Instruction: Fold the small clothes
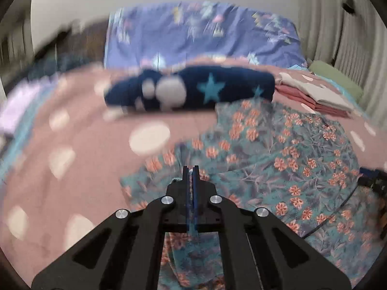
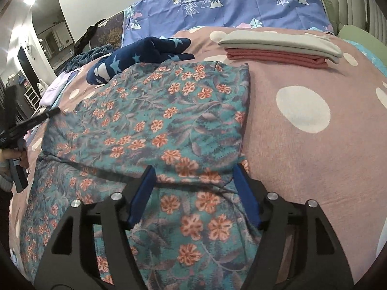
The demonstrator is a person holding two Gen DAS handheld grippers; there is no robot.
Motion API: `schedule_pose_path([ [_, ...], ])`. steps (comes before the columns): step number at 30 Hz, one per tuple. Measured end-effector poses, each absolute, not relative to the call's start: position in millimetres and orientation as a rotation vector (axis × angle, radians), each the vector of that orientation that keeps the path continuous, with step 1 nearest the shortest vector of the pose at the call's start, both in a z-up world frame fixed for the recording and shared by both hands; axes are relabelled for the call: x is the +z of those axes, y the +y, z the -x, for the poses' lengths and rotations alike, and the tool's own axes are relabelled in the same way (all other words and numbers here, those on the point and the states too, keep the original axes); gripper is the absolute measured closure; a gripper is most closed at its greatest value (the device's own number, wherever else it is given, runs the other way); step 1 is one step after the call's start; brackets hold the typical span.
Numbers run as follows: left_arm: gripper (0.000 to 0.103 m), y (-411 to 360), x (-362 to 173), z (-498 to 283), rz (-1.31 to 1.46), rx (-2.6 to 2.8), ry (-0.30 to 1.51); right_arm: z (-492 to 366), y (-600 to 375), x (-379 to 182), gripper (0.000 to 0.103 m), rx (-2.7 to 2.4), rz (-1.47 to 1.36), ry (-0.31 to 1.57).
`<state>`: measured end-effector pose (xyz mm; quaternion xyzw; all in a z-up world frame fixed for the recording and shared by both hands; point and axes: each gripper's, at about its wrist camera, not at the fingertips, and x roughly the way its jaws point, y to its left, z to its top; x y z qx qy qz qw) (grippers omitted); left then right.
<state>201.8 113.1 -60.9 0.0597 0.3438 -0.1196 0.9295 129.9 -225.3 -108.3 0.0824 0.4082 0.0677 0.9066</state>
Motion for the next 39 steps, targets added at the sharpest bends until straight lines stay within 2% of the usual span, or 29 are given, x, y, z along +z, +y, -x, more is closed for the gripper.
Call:
schedule_pose_path([
  [5,0.1,125,-84,-214,-0.213,-0.085,0.776,-128,-225,-108,0.033,0.137,-0.16,0.841],
  [7,0.093,133,-96,-214,-0.181,-0.08,0.825,-128,-225,-109,0.033,0.138,-0.162,0.841],
  [9,0.077,136,-95,-206,-0.152,-0.087,0.816,-129,-224,-109,0.033,0.139,-0.164,0.843],
  [11,0.071,131,-89,-194,-0.156,-0.118,0.79,-128,-224,-109,0.032,0.138,-0.157,0.843],
  [14,0.052,118,-103,-180,-0.23,-0.168,0.833,-127,-222,-108,0.032,0.134,-0.149,0.843],
  [16,0.051,113,-115,-172,-0.296,-0.148,0.818,-127,-221,-108,0.031,0.132,-0.146,0.844],
  [18,0.046,118,-107,-173,-0.264,-0.127,0.827,-127,-221,-107,0.031,0.129,-0.144,0.845],
  [21,0.045,122,-97,-161,-0.216,-0.136,0.828,-126,-223,-106,0.031,0.122,-0.145,0.839],
  [24,0.035,126,-89,-132,-0.195,-0.185,0.793,-118,-231,-106,0.031,0.111,-0.172,0.829],
  [32,0.03,147,-97,-55,-0.07,-0.256,0.827,-96,-246,-100,0.031,0.076,-0.201,0.827],
  [39,0.031,144,-113,-10,-0.022,-0.414,0.88,-61,-253,-101,0.031,0.104,-0.185,0.858],
])
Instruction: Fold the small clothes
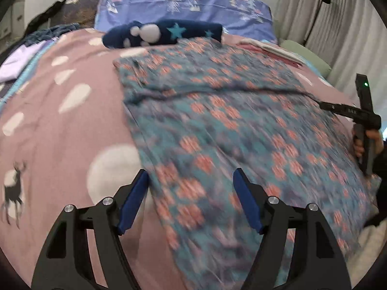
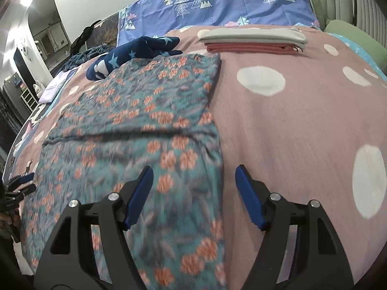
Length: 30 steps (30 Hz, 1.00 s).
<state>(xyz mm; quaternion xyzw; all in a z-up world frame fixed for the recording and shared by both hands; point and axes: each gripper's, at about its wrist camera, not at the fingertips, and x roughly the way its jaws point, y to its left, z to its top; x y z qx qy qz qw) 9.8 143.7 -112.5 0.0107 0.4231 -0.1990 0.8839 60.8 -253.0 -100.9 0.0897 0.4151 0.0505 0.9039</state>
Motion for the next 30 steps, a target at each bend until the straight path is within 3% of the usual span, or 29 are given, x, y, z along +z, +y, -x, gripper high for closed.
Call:
schedule_pose_path([
  [16,0.032,166,-119,69,0.11,-0.533,0.867,31,-265,-106,0.032,0.21,-0.236,0.884],
  [21,0.04,173,-120,100,0.131,-0.55,0.862,65,-267,-106,0.033,0.257,-0.253,0.894],
  [23,0.041,171,-120,117,0.108,-0.558,0.857,80,-270,-105,0.038,0.273,-0.261,0.901],
  [28,0.048,166,-121,146,0.121,-0.606,0.84,125,-294,-107,0.064,0.326,-0.393,0.937],
  [30,0.048,164,-122,154,0.13,-0.624,0.837,136,-304,-109,0.067,0.34,-0.46,0.948],
])
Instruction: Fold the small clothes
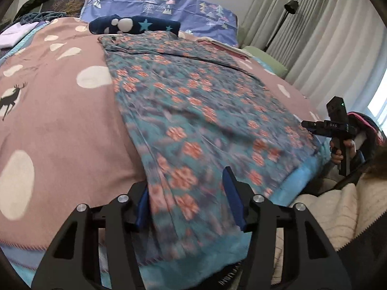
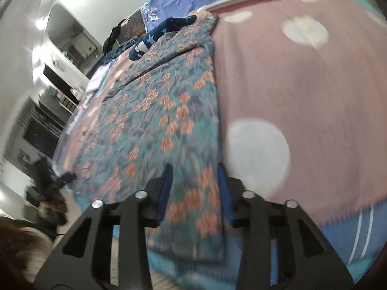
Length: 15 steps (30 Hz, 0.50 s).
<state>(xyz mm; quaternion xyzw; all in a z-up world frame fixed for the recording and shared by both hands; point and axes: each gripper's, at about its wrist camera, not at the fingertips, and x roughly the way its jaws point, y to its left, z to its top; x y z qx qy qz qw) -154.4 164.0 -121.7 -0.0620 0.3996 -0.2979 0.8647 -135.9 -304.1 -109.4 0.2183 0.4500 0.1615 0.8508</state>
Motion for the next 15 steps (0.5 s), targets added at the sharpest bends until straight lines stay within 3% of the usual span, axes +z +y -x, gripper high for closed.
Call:
schedule_pose_path([
  [5,0.048,164,-124,151,0.138,-0.63,0.846,138,-307,-115,0.066,0.362,-0.507,0.954],
  [7,0.048,162,-123,152,0.136,-0.619,0.854,138,-302,-112,0.056,0.375,-0.493,0.946],
  [13,0.048,166,-123,162,0.164,-0.584,0.854,145,-297,-110,0.055,0.385,-0.461,0.946],
  [14,0.053,165,-123,162,0.171,-0.579,0.848,143,-297,-112,0.055,0.392,-0.473,0.941],
  [15,0.074,164,-124,160,0.175,-0.574,0.844,138,-296,-114,0.057,0.402,-0.494,0.932],
])
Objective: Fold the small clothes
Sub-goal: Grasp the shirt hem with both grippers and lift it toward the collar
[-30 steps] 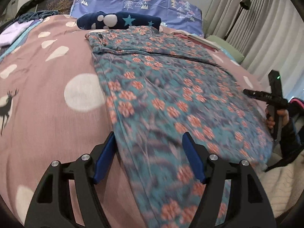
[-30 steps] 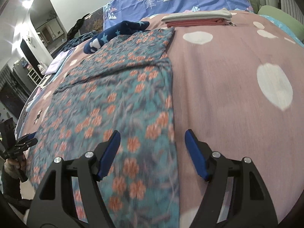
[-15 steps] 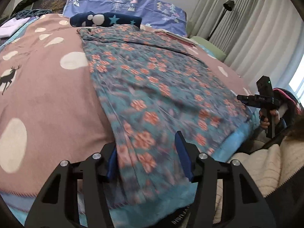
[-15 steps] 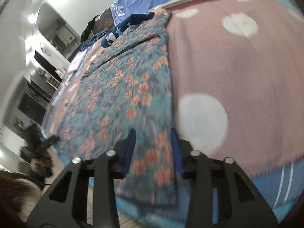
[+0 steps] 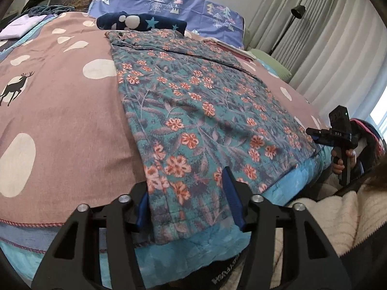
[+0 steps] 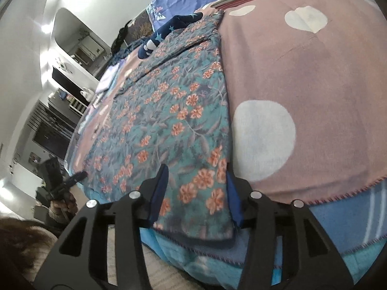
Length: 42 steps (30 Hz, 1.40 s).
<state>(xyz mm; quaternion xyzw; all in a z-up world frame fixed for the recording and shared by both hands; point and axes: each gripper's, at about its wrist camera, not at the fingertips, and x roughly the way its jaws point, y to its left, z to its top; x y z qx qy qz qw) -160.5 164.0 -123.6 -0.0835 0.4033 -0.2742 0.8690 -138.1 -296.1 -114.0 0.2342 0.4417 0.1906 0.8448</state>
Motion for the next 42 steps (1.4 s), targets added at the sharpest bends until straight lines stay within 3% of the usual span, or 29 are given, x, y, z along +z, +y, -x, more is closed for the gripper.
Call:
schedule_pose_path([
  [1,0.091,164,-124,157,0.193,-0.556,0.844,135,-296,-115,0.069,0.405,-0.504,0.927],
  [2,0.099,165,-122,153,0.232,-0.532,0.849,131,-294,-117,0.081,0.4,-0.511,0.927],
  [3,0.099,166,-116,152,0.252,-0.512,0.83,127,-294,-119,0.099,0.385,-0.527,0.935],
  [10,0.1,185,-36,172,0.205,-0.466,0.599,139,-305,-65,0.099,0.445,-0.629,0.722],
  [19,0.1,189,-48,179,0.314,-0.488,0.611,141,-307,-62,0.1,0.489,-0.692,0.696],
  [31,0.1,181,64,230,0.179,-0.481,0.292,193,-320,49,0.101,0.544,-0.591,0.333],
  [35,0.099,184,55,223,0.192,-0.475,0.317,194,-319,48,0.101,0.478,-0.529,0.362],
  [42,0.099,178,16,154,0.249,-0.462,0.452,125,-317,4,0.1,0.382,-0.581,0.495],
])
